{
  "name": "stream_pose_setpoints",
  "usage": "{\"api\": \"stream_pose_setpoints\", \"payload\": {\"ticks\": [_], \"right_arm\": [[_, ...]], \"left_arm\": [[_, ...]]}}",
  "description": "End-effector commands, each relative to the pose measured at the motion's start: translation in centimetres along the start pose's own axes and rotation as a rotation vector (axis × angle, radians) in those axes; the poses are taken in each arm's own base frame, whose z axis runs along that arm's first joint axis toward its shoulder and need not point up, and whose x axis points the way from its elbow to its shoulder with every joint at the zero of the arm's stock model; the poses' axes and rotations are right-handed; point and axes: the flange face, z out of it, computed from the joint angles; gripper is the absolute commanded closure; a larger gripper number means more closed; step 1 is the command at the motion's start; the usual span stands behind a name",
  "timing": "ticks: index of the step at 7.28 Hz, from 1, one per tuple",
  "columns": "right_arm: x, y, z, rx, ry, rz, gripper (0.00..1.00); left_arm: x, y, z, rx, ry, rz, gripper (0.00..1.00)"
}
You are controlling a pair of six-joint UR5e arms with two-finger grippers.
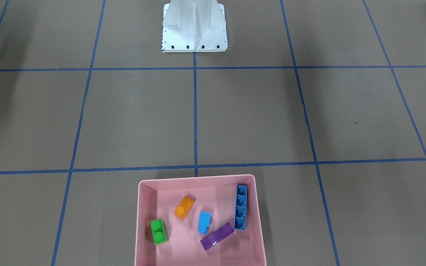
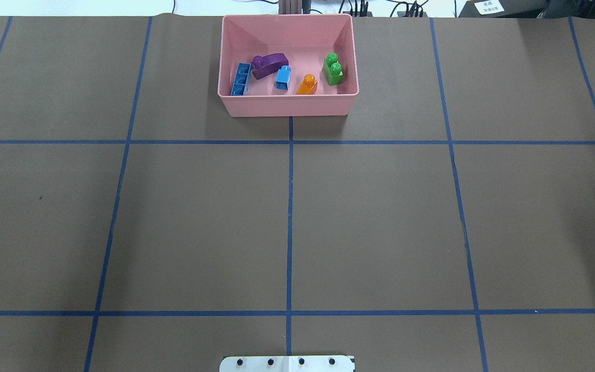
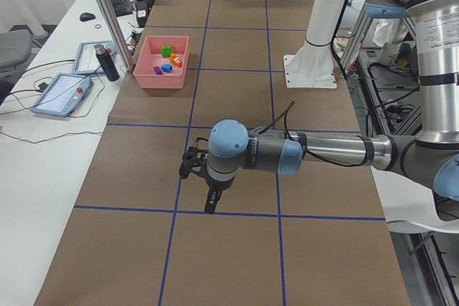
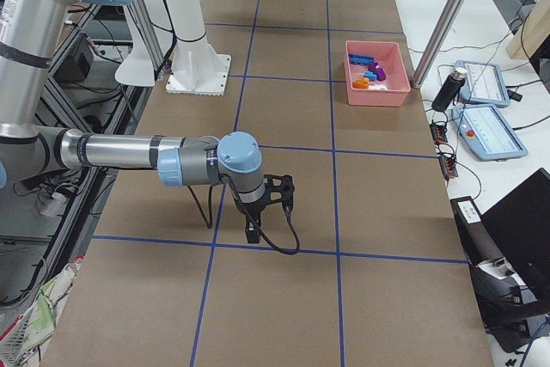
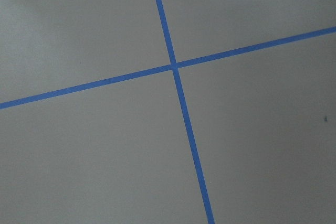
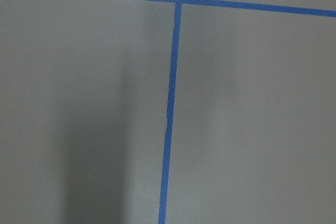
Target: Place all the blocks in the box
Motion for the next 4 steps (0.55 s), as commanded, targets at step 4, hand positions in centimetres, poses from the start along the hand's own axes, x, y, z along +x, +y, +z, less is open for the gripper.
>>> {"api": "stream_pose_setpoints", "payload": {"ticks": [4], "right_arm": [[-0.70, -1.36, -0.56, 0.019, -0.016, -0.015, 0.00]], "left_arm": [[-0.07, 0.08, 0.12, -0.003, 0.001, -0.002, 0.00]]}}
